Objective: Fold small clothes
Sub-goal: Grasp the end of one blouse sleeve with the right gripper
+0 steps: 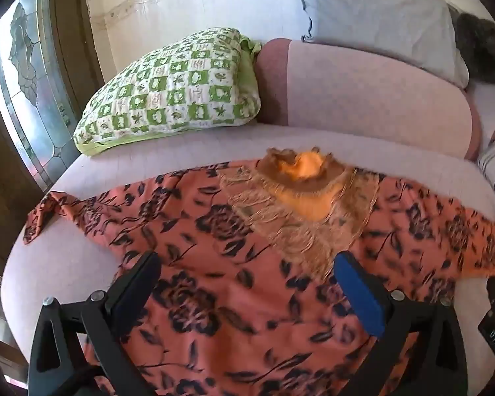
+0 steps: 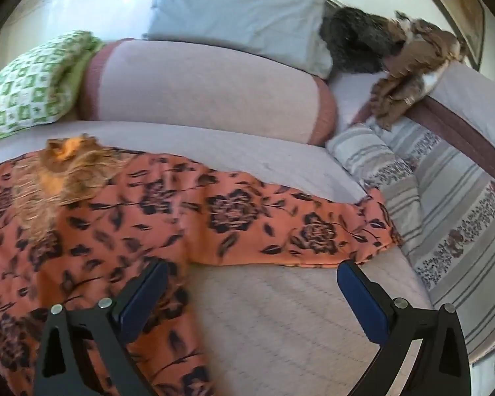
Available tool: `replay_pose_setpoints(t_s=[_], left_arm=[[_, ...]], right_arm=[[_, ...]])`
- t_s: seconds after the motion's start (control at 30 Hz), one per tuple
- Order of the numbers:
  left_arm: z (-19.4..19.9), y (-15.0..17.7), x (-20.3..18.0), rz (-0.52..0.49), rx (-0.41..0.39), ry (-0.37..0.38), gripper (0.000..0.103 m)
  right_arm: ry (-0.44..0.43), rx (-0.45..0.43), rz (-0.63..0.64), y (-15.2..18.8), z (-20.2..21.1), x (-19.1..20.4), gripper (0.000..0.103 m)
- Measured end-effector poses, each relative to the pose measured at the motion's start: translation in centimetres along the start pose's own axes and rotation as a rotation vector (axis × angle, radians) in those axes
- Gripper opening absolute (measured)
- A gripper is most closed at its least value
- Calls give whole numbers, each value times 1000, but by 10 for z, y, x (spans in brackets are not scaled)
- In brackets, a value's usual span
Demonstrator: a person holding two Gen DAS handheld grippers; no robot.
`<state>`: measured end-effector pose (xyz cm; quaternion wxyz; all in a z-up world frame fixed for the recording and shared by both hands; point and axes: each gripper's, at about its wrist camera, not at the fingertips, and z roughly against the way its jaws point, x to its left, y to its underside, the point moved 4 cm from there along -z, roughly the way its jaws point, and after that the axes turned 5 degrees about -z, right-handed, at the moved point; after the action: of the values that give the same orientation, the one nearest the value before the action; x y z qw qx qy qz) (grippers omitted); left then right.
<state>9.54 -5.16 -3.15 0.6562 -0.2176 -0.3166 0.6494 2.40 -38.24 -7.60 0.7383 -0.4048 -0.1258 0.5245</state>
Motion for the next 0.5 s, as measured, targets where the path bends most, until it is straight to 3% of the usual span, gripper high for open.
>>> replay_pose_setpoints(t_s=[0.17,0.3,0.5], left_arm=[[-20,3,-17,-49,4,3,103],[-43,6,-19,-84,48,6,103],[-62,1,-8,-78,50,-7,103]], right_arm=[[37,-5,-32,-7,-26,-27,103],[39,48,-75,-16,-54,-61,103],[92,114,-325,-20,-117,-167,103]])
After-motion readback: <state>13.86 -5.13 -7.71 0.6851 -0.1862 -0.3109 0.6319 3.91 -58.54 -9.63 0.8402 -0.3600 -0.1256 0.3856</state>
